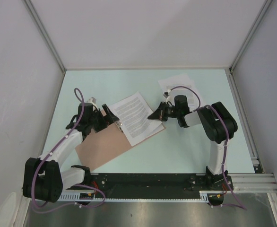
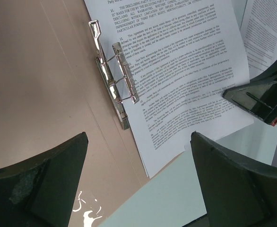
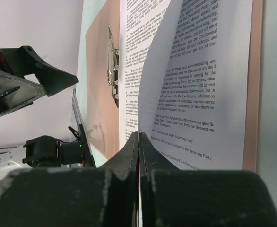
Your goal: Put the files into the folder
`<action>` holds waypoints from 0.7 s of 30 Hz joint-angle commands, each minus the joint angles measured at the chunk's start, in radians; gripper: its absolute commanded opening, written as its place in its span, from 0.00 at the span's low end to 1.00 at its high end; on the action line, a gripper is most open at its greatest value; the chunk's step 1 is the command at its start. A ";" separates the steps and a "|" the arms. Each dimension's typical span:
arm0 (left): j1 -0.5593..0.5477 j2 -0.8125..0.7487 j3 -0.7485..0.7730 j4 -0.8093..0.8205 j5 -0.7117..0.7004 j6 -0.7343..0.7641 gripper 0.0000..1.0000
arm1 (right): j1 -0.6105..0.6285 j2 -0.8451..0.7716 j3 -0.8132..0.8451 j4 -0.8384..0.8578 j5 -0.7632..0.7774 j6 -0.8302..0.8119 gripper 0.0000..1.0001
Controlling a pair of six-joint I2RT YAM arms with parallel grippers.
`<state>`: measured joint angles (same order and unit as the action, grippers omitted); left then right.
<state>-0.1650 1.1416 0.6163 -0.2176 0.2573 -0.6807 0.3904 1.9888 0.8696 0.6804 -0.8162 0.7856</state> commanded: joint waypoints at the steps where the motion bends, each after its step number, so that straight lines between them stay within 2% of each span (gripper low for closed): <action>1: 0.010 -0.003 0.000 0.029 0.003 -0.006 0.96 | 0.010 0.007 0.035 0.038 0.014 -0.006 0.10; 3: 0.019 0.006 0.019 0.018 -0.006 -0.011 0.97 | -0.005 -0.027 0.043 -0.035 0.015 -0.047 0.27; 4: 0.027 0.024 0.028 0.011 -0.012 -0.014 0.99 | -0.016 -0.051 0.052 -0.104 0.031 -0.083 0.42; 5: 0.048 0.035 0.039 0.012 -0.001 -0.017 0.98 | -0.031 -0.132 0.081 -0.190 0.064 -0.129 0.51; 6: 0.061 0.050 0.060 0.012 0.016 -0.017 0.98 | -0.056 -0.174 0.101 -0.401 0.115 -0.199 0.59; 7: 0.088 0.084 0.071 0.012 0.029 -0.023 0.98 | -0.064 -0.214 0.129 -0.504 0.231 -0.324 0.74; 9: 0.116 0.125 0.095 0.038 0.078 -0.034 0.96 | -0.067 -0.286 0.201 -0.754 0.355 -0.443 0.85; 11: 0.143 0.171 0.109 0.078 0.122 -0.059 0.94 | -0.059 -0.315 0.219 -0.833 0.483 -0.528 0.93; 12: 0.148 0.187 0.121 0.095 0.128 -0.063 0.92 | -0.052 -0.333 0.232 -0.884 0.533 -0.534 0.94; 13: 0.154 0.205 0.131 0.106 0.140 -0.077 0.91 | 0.006 -0.335 0.235 -0.884 0.601 -0.536 0.93; 15: 0.154 0.257 0.160 0.139 0.160 -0.085 0.86 | 0.089 -0.305 0.255 -0.802 0.574 -0.501 0.91; 16: 0.154 0.273 0.169 0.147 0.160 -0.088 0.85 | 0.137 -0.244 0.264 -0.765 0.484 -0.478 0.76; 17: 0.154 0.289 0.178 0.158 0.163 -0.091 0.83 | 0.154 -0.220 0.269 -0.737 0.477 -0.423 0.62; 19: 0.154 0.339 0.200 0.165 0.165 -0.082 0.79 | 0.185 -0.173 0.269 -0.690 0.503 -0.402 0.43; 21: 0.154 0.375 0.215 0.169 0.175 -0.074 0.78 | 0.235 -0.148 0.273 -0.618 0.499 -0.402 0.38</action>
<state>-0.0151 1.4612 0.7742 -0.1101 0.3862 -0.7441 0.5560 1.7599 1.1419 0.0113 -0.3450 0.3672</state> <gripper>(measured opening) 0.793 0.428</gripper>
